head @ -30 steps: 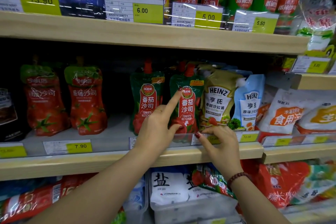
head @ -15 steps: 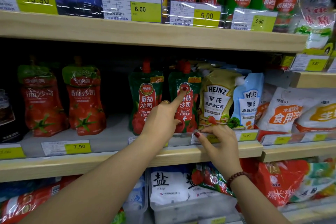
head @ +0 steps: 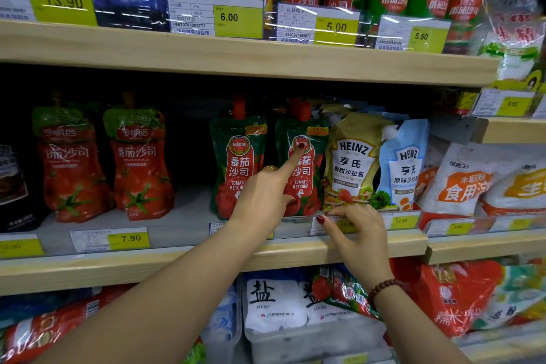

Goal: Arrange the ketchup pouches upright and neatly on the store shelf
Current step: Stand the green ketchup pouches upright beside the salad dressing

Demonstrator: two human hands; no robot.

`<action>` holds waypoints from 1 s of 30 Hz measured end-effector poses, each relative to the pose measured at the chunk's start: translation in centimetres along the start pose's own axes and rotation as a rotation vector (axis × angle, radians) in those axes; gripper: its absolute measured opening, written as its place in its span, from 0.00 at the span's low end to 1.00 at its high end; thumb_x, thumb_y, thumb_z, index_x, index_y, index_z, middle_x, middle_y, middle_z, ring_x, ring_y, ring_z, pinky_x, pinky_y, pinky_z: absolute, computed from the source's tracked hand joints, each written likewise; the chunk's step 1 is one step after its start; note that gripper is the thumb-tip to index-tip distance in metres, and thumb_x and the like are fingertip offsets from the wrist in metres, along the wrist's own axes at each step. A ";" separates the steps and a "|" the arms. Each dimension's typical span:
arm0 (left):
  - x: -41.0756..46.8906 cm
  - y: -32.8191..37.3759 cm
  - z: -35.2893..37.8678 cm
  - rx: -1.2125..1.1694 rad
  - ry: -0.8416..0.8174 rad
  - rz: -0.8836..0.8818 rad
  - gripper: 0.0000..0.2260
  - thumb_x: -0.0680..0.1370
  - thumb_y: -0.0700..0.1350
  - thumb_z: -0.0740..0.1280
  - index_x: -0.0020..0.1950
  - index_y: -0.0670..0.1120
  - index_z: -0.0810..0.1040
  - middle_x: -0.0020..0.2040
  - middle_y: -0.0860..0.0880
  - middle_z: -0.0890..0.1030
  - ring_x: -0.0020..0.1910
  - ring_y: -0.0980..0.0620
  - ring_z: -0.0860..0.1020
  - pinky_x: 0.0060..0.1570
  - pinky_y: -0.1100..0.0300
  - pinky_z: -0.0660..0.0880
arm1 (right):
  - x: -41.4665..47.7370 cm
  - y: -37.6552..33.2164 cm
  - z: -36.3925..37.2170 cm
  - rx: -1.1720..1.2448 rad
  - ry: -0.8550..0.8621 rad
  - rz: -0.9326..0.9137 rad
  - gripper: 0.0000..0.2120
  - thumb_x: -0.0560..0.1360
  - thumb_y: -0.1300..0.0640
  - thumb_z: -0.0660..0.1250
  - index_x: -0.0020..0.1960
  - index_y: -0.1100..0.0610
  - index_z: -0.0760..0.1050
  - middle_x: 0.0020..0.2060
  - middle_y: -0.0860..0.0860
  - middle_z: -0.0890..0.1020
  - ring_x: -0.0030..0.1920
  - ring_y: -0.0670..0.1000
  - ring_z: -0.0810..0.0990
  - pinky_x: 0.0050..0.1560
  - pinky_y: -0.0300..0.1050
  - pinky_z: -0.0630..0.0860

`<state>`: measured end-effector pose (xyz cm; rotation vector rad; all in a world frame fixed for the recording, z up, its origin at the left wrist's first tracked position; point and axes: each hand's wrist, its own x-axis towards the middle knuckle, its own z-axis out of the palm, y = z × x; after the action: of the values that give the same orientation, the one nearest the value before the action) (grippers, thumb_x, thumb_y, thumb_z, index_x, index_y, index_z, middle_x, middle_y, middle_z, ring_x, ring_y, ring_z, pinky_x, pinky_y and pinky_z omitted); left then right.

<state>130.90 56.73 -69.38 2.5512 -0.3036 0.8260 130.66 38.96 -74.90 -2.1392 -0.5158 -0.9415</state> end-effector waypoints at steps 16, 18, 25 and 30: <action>-4.5 -1.1 -1.7 -0.207 0.103 0.054 0.19 0.73 0.45 0.71 0.63 0.49 0.76 0.51 0.46 0.81 0.48 0.50 0.79 0.48 0.50 0.78 | 0.7 -0.8 -1.3 0.012 -0.097 0.072 0.07 0.68 0.53 0.73 0.43 0.56 0.81 0.39 0.47 0.81 0.46 0.49 0.77 0.50 0.48 0.75; -5.8 -1.3 -1.6 -0.222 0.123 0.088 0.14 0.72 0.45 0.71 0.58 0.48 0.80 0.49 0.49 0.82 0.47 0.52 0.79 0.48 0.51 0.78 | 0.3 -1.1 -1.9 0.038 -0.078 0.052 0.09 0.68 0.54 0.73 0.47 0.55 0.81 0.43 0.47 0.81 0.49 0.48 0.77 0.52 0.44 0.73; -7.9 -1.8 -1.8 -0.133 0.345 -0.023 0.07 0.70 0.45 0.73 0.48 0.48 0.83 0.43 0.50 0.83 0.45 0.47 0.79 0.51 0.47 0.73 | -5.1 0.1 -3.1 -0.016 0.093 -0.033 0.09 0.72 0.50 0.69 0.46 0.55 0.79 0.42 0.45 0.79 0.46 0.46 0.76 0.50 0.47 0.74; -8.5 -2.1 -1.0 -0.093 0.334 -0.061 0.05 0.70 0.46 0.72 0.46 0.51 0.84 0.43 0.53 0.82 0.47 0.49 0.75 0.49 0.57 0.61 | -9.0 3.1 -3.0 -0.124 -0.065 0.129 0.13 0.67 0.51 0.73 0.48 0.57 0.79 0.44 0.49 0.81 0.47 0.53 0.79 0.49 0.52 0.77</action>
<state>124.32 59.62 -74.41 2.2764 -0.1541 1.1639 125.29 34.06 -81.73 -2.2908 -0.3538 -0.8539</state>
